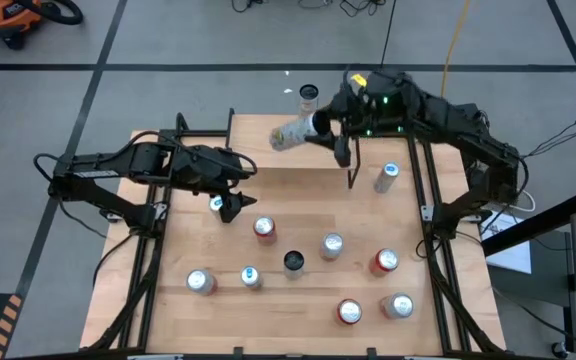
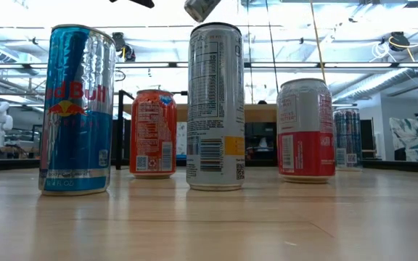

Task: Place canned beverage on shelf
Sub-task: Put the middle right white-yellow soda can aligned with the other white-yellow can on the shelf

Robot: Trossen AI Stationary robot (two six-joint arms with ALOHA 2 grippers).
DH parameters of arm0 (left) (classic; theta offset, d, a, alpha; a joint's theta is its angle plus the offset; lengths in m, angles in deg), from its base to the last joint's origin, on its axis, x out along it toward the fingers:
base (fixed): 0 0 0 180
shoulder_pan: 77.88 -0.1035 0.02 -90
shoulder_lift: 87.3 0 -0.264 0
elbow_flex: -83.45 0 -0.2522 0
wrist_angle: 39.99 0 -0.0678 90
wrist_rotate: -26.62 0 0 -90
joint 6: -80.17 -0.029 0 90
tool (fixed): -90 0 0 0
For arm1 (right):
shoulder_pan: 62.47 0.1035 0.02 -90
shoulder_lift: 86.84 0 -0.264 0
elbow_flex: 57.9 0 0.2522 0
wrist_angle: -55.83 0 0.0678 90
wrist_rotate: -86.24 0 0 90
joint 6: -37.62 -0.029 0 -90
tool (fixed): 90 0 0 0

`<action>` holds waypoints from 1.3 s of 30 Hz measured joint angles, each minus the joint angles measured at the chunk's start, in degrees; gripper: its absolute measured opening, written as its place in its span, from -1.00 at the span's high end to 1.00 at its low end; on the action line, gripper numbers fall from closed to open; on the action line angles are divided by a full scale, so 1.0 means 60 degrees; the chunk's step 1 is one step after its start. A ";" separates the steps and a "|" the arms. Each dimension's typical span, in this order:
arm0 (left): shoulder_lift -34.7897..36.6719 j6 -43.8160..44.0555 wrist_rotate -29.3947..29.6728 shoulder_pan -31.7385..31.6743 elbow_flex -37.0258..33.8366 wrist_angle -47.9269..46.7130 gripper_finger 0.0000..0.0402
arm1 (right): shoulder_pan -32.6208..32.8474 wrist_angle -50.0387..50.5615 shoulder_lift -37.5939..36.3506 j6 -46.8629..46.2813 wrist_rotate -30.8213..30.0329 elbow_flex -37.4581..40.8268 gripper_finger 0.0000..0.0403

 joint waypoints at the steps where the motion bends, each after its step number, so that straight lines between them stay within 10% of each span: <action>1: -0.0002 0.0000 0.0000 0.0000 0.0000 0.0006 -0.70 | -0.0091 0.0242 0.0162 0.0221 -0.0011 -0.0366 -0.17; 10: 0.0000 0.0058 0.0222 0.0000 0.0000 0.0005 -0.70 | -0.0911 0.2504 0.1651 0.1764 -0.0018 -0.2522 -0.17; 39: 0.0000 0.0098 0.0386 0.0000 0.0000 0.0005 -0.70 | -0.2004 0.4722 0.3765 0.3918 0.0054 -0.2571 -0.17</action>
